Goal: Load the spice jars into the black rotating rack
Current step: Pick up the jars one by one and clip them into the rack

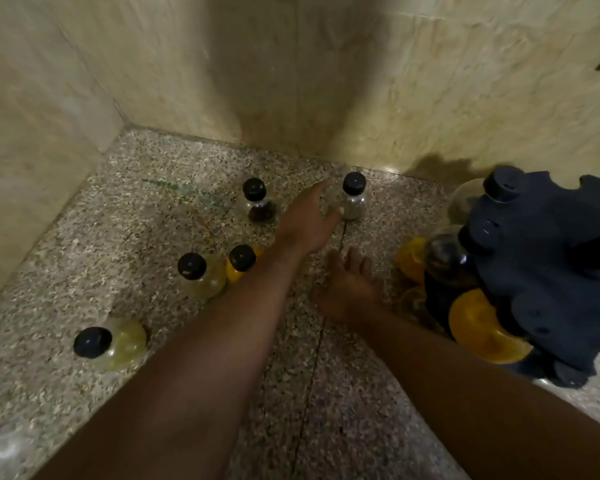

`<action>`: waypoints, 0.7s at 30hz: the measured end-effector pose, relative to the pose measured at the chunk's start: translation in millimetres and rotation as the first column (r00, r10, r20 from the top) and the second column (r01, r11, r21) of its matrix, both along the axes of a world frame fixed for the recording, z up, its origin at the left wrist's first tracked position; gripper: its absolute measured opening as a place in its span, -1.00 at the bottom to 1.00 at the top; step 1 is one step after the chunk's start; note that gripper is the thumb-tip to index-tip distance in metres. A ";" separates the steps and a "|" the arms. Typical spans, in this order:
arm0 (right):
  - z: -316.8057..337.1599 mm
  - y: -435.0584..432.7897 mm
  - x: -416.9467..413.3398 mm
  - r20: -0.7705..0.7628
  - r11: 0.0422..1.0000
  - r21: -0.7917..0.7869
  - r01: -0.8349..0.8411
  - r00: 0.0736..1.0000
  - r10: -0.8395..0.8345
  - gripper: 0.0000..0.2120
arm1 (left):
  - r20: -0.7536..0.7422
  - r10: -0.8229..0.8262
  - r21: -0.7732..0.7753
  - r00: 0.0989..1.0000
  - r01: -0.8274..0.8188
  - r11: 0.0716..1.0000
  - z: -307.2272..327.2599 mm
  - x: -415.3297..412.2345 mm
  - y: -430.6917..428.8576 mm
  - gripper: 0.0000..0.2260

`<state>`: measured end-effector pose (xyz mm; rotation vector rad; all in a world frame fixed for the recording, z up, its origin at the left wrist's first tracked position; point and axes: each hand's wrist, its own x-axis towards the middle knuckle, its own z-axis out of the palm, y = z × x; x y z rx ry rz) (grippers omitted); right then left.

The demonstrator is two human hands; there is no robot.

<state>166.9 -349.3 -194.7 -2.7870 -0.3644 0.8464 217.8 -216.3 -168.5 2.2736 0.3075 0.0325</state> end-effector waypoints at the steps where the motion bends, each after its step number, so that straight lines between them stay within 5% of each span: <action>1: -2.0 1.2 4.0 0.014 1.000 0.001 0.000 1.000 0.000 -0.09 | 0.010 -0.020 0.014 1.000 0.020 1.000 -1.0 6.6 0.0 -0.42; 10: -22.3 18.3 18.6 0.034 0.998 -0.038 0.051 0.998 -0.049 0.07 | 0.094 -0.138 0.032 0.986 0.136 0.990 -10.7 56.7 -3.4 -0.40; 21: -5.8 9.3 14.8 0.012 0.999 0.032 0.041 0.999 -0.041 -0.04 | 0.157 -0.101 0.049 0.982 0.094 0.994 4.0 42.4 -1.9 -0.50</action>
